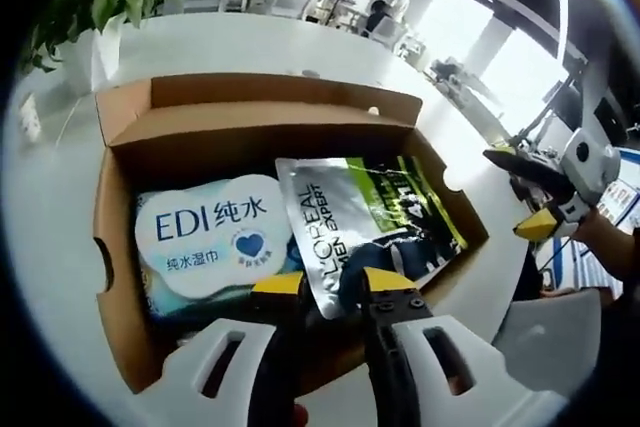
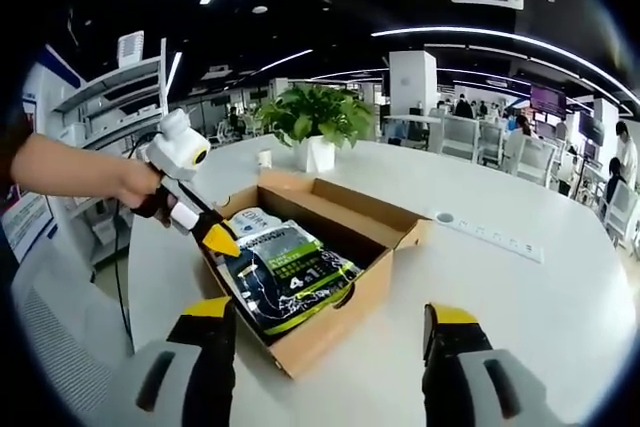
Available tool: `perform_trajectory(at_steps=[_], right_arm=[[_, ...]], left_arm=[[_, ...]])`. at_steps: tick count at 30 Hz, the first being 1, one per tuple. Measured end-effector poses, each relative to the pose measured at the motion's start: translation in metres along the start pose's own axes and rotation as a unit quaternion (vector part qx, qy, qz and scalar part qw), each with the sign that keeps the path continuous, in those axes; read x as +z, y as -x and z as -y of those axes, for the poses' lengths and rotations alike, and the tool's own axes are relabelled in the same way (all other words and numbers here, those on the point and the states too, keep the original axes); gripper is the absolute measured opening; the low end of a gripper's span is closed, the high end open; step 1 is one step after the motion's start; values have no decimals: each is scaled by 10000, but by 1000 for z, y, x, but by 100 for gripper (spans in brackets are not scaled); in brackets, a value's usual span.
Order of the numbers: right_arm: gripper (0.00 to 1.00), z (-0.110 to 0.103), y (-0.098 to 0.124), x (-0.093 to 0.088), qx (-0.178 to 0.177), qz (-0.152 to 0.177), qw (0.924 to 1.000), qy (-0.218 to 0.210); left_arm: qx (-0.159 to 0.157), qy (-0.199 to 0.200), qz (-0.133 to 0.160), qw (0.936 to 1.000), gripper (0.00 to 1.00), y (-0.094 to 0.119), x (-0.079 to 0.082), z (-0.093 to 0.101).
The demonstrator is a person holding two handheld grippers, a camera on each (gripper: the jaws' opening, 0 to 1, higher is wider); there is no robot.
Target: Operate the shoe box by opening the lid, removing the specified soft item, and placing it in the target area until the item is outside and the box remains undamaged.
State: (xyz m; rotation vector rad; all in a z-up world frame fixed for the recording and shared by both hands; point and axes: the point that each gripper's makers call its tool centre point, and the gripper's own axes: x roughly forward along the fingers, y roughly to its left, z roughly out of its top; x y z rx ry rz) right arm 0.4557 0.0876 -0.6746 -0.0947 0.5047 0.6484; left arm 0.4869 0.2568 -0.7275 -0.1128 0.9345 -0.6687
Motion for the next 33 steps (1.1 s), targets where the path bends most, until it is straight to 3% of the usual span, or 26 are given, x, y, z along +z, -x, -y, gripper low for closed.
perform_trajectory(at_steps=[8, 17, 33], right_arm=[[74, -3, -2, -5, 47, -50, 10000, -39], [74, -6, -5, -2, 95, -13, 9999, -60], [73, -12, -9, 2, 167, 4, 9999, 6]], left_arm=[[31, 147, 86, 9998, 11, 2, 2, -5], [58, 58, 151, 9999, 1, 2, 3, -3], [27, -158, 263, 9995, 0, 9, 9, 2]])
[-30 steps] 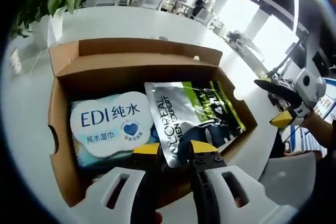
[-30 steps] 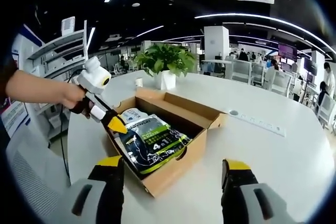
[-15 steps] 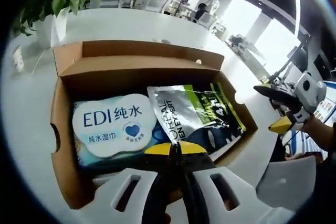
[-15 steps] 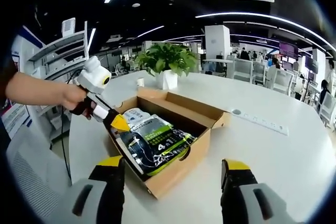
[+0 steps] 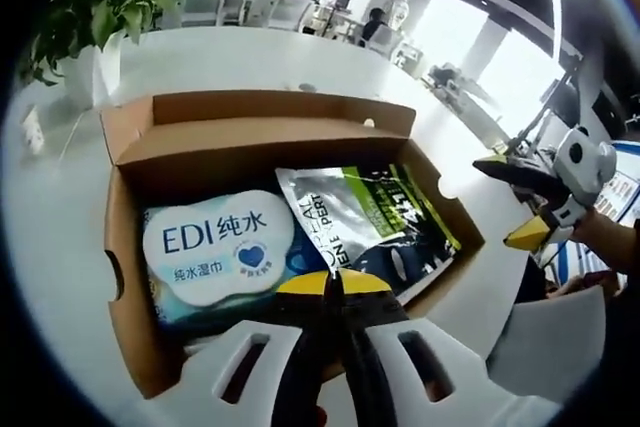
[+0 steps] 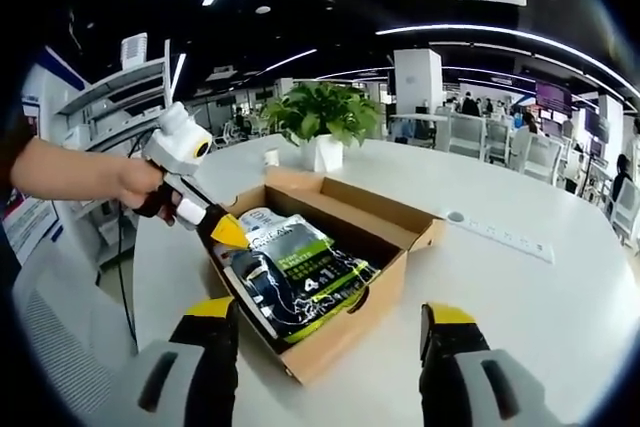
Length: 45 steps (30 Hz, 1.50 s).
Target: Operate the shoe box by opening the lid, removing the specified soft item, and placing it in the target area until the item is outside and the box remains undamaged.
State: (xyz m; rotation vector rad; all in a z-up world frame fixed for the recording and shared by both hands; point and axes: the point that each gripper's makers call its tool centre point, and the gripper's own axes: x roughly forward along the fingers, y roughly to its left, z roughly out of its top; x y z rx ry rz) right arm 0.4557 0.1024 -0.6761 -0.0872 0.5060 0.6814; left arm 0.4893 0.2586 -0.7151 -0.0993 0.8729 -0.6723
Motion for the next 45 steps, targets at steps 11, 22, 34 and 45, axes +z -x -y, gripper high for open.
perform_trajectory(at_steps=[11, 22, 34, 45], right_arm=[[69, -10, -9, 12, 157, 53, 9999, -6], [61, -34, -28, 14, 502, -127, 9987, 8], [53, -49, -49, 7, 800, -433, 9952, -360], [46, -52, -63, -4, 837, -747, 9917, -623]], left_arm=[[88, 31, 76, 9999, 0, 11, 2, -7], [275, 181, 111, 9994, 0, 22, -4, -30], [372, 247, 192, 9988, 0, 29, -5, -37], [388, 293, 234, 9985, 0, 30, -7, -42]])
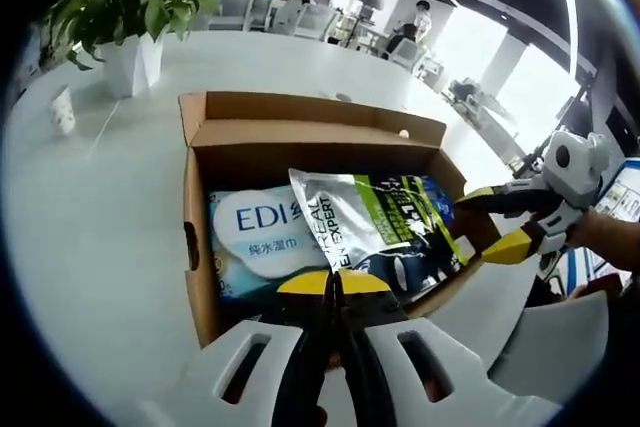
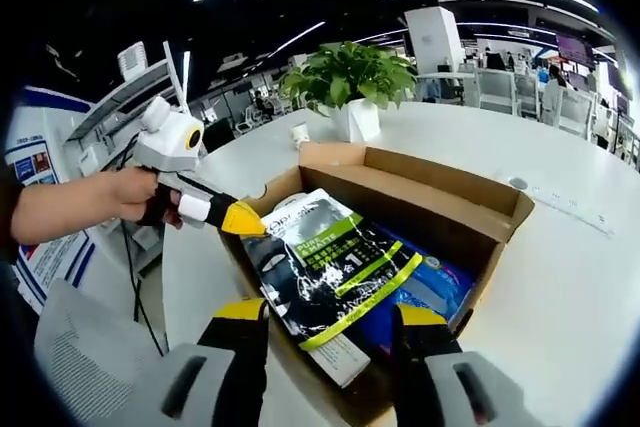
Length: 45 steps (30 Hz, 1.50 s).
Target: Operate the shoe box by opening the lid, removing the specified soft item, and placing it in the target area until the item is outside and the box remains undamaged.
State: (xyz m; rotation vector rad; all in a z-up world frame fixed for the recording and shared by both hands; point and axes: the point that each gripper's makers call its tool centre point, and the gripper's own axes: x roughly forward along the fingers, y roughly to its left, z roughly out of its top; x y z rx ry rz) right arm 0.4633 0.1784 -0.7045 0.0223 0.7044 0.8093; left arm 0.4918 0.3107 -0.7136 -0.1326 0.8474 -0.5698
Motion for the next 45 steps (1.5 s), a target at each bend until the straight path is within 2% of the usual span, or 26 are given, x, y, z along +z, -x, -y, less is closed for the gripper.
perform_trajectory(at_steps=[15, 28, 37, 45], right_arm=[[37, 3, -14, -5, 0, -261, 9990, -374], [35, 4, -24, -10, -67, -566, 9964, -625], [32, 0, -33, -13, -54, -673, 9953, -689], [24, 0, -34, -11, -98, -626, 9952, -748]], left_arm=[[-29, -14, -28, 10000, 0, -3, -2, -3], [-25, -20, -61, 10000, 0, -3, -6, -6], [-36, -19, -83, 10000, 0, -4, -8, -12], [-77, 47, -47, 9999, 0, -4, -8, -11]])
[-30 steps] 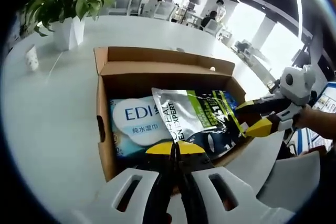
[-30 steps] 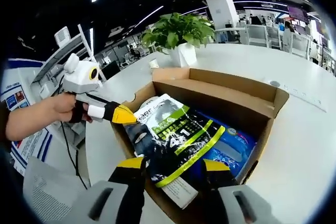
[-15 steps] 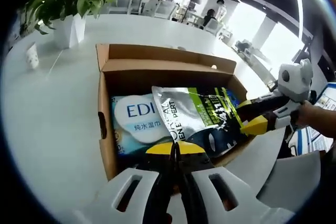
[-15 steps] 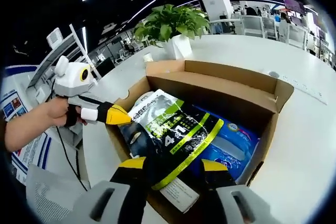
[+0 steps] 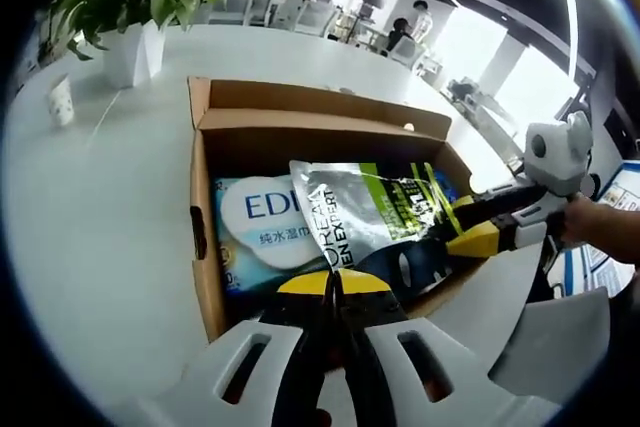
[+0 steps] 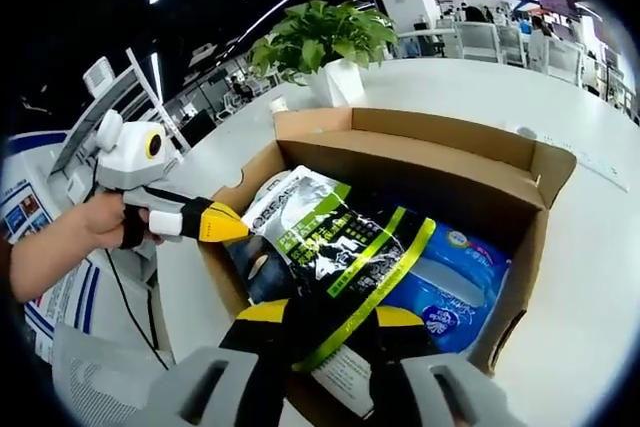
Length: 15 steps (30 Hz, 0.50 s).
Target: Operate the shoe box by opening the lid, removing the specified soft item, and placing it in the target area until the item is outside and the box remains undamaged.
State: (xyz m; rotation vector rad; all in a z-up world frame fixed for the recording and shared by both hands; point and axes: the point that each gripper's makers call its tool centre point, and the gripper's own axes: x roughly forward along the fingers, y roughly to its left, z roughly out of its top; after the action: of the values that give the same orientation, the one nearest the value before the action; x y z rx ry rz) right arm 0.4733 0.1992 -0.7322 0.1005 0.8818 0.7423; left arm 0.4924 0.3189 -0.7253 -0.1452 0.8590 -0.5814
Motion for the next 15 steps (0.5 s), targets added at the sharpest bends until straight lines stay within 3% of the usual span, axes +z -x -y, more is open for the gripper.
perform_trajectory(at_steps=[5, 15], right_arm=[[14, 3, 4, 6, -81, 131, 9999, -1], [5, 2, 9, 16, -99, 327, 9994, -70]], left_arm=[[26, -80, 29, 10000, 0, 1, 0, 1], [55, -201, 45, 9998, 0, 4, 3, 4]])
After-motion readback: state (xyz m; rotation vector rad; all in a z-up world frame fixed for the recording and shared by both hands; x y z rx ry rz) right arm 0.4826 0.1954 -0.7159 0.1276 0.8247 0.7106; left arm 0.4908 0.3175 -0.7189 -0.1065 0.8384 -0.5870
